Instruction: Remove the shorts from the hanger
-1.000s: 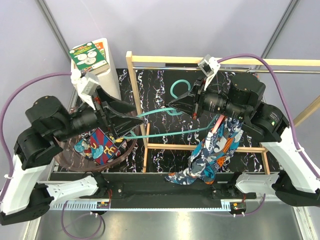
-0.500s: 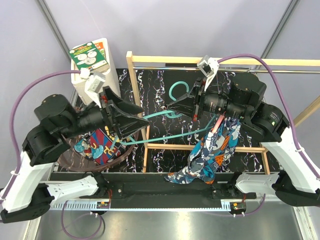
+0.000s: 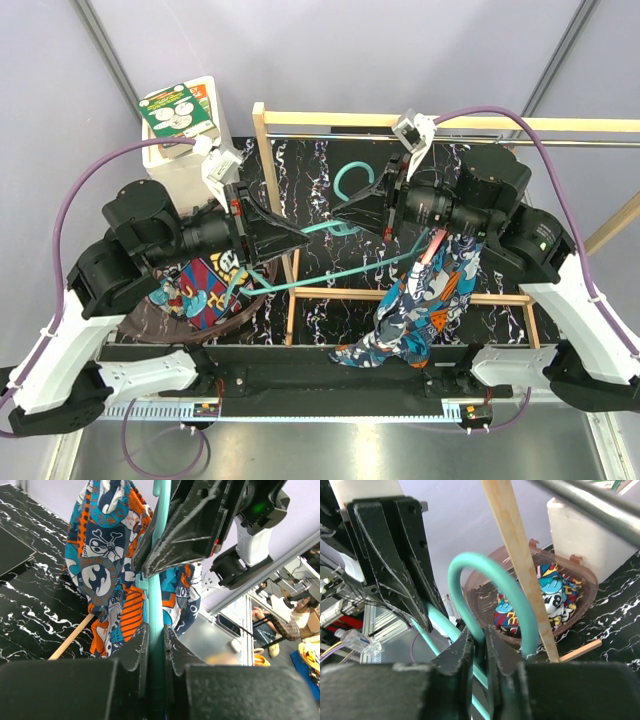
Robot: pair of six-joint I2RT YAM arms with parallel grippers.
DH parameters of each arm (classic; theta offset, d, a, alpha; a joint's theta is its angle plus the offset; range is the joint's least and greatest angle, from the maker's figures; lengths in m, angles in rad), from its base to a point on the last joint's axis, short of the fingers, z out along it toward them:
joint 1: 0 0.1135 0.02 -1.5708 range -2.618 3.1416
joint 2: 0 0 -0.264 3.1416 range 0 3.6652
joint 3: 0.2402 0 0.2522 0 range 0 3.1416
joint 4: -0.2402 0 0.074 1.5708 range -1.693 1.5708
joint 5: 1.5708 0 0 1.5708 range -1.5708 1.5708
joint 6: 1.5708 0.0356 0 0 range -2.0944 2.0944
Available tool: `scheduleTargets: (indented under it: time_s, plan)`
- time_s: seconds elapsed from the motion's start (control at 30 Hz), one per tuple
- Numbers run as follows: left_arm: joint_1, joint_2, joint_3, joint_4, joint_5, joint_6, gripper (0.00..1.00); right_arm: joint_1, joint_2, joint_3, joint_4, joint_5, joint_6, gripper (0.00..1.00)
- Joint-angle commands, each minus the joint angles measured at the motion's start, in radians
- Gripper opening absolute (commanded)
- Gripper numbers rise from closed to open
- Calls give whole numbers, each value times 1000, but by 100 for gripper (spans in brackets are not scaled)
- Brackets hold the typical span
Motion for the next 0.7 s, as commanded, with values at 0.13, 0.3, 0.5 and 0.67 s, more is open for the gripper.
scheduleTargets:
  time_s: [0.13, 0.3, 0.5, 0.67]
  plan:
    - [1, -59, 26, 19, -102, -18, 0, -1, -21, 38, 84, 131, 39, 88]
    - [0, -84, 24, 21, -154, -45, 0, -1, -99, -18, 111, 214, 31, 100]
    - [1, -95, 15, 39, -185, -75, 0, -1, -213, -107, 166, 329, 22, 100]
    - [3, -82, 17, 75, -222, -157, 0, -1, -263, -153, 231, 288, 10, 100]
